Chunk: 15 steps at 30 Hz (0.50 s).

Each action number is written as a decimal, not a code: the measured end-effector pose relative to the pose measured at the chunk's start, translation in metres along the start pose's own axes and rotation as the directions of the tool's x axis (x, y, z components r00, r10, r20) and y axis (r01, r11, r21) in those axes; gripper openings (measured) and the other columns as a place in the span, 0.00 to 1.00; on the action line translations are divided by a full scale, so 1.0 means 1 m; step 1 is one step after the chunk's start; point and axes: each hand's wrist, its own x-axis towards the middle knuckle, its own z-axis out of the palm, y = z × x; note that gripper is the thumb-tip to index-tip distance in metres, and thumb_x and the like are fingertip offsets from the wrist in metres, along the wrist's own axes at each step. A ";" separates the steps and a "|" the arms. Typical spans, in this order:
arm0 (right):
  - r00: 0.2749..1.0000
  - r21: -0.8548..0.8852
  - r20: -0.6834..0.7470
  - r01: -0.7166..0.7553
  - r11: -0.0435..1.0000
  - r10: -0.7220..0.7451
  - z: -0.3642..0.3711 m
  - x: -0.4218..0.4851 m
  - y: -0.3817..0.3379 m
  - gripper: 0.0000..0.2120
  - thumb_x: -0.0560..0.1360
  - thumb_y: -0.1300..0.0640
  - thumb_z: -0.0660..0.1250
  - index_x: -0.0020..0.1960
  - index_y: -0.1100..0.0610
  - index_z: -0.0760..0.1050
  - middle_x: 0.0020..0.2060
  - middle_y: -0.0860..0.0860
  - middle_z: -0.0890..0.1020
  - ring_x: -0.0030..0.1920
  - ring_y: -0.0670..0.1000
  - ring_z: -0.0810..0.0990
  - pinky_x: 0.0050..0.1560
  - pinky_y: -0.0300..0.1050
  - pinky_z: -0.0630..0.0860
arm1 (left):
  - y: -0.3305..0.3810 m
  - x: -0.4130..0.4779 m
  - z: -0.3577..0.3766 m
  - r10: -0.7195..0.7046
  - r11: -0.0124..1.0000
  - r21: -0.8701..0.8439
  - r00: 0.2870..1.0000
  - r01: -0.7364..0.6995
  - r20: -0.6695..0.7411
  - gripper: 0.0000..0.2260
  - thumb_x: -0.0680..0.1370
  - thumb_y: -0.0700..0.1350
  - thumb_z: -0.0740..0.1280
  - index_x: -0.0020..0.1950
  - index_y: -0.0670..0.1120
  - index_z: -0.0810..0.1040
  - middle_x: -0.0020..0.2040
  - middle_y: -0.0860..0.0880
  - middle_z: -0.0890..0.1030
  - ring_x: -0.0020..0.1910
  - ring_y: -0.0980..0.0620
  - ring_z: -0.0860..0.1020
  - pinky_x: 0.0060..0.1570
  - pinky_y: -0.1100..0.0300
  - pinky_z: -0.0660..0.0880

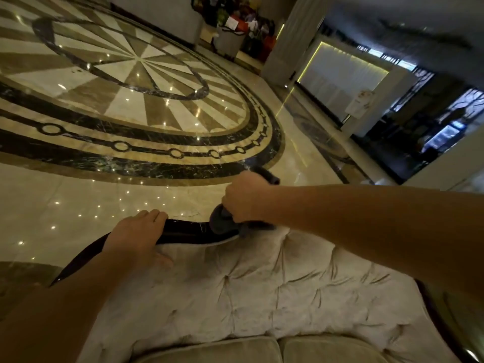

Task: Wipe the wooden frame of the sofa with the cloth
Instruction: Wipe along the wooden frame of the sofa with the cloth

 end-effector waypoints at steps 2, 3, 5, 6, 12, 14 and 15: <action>0.996 0.281 -0.084 -0.004 0.960 0.029 0.000 -0.013 0.016 0.17 0.79 0.42 0.60 0.59 0.53 0.75 0.48 0.51 0.80 0.42 0.54 0.75 0.35 0.48 0.69 | 0.000 -0.001 -0.001 0.003 1.000 0.006 1.000 -0.003 0.010 0.42 0.57 0.78 0.62 0.62 0.53 0.67 0.55 0.54 0.74 0.51 0.53 0.73 0.43 0.58 0.71; 0.991 0.427 -0.120 -0.009 0.904 0.066 0.005 -0.020 0.018 0.17 0.79 0.42 0.60 0.60 0.52 0.74 0.52 0.52 0.79 0.46 0.55 0.77 0.41 0.51 0.73 | 0.000 -0.001 -0.002 0.001 1.000 0.002 1.000 -0.001 0.015 0.43 0.57 0.78 0.61 0.62 0.53 0.67 0.55 0.54 0.74 0.50 0.53 0.73 0.44 0.58 0.72; 0.947 0.616 -0.236 -0.026 0.787 0.216 0.024 -0.033 0.011 0.17 0.80 0.43 0.59 0.61 0.52 0.74 0.53 0.53 0.79 0.51 0.56 0.77 0.50 0.53 0.75 | -0.001 0.000 0.003 -0.009 1.000 0.003 1.000 0.009 0.006 0.43 0.56 0.79 0.59 0.61 0.53 0.68 0.54 0.54 0.75 0.48 0.53 0.73 0.42 0.58 0.72; 0.898 0.650 -0.304 -0.049 0.758 0.319 0.035 -0.037 0.004 0.18 0.80 0.42 0.58 0.62 0.52 0.74 0.52 0.53 0.80 0.51 0.55 0.77 0.52 0.53 0.74 | -0.002 0.001 0.005 -0.011 1.000 0.010 1.000 0.011 -0.004 0.43 0.56 0.80 0.57 0.61 0.53 0.68 0.53 0.54 0.75 0.47 0.53 0.73 0.42 0.58 0.72; 0.575 0.703 -0.398 -0.310 0.640 0.715 0.095 -0.066 -0.004 0.19 0.79 0.42 0.56 0.61 0.52 0.75 0.49 0.50 0.82 0.52 0.52 0.77 0.58 0.49 0.68 | 0.004 0.007 -0.002 -0.147 0.988 -0.041 0.983 0.152 0.115 0.37 0.66 0.78 0.49 0.60 0.52 0.70 0.54 0.52 0.76 0.50 0.51 0.73 0.48 0.54 0.73; 0.562 0.723 -0.369 -0.328 0.608 0.741 0.107 -0.075 0.000 0.19 0.79 0.41 0.55 0.60 0.50 0.75 0.50 0.49 0.82 0.53 0.52 0.77 0.58 0.49 0.68 | 0.020 0.013 -0.020 -0.277 0.931 -0.173 0.932 0.320 0.234 0.32 0.72 0.73 0.48 0.59 0.50 0.72 0.57 0.47 0.77 0.54 0.46 0.73 0.55 0.48 0.69; 0.567 0.727 -0.367 -0.320 0.608 0.737 0.111 -0.078 0.002 0.19 0.79 0.40 0.55 0.59 0.50 0.76 0.50 0.48 0.82 0.54 0.52 0.76 0.58 0.49 0.68 | 0.035 0.017 -0.034 -0.306 0.871 -0.323 0.923 0.370 0.232 0.29 0.75 0.69 0.48 0.59 0.50 0.74 0.58 0.45 0.77 0.56 0.44 0.74 0.58 0.47 0.68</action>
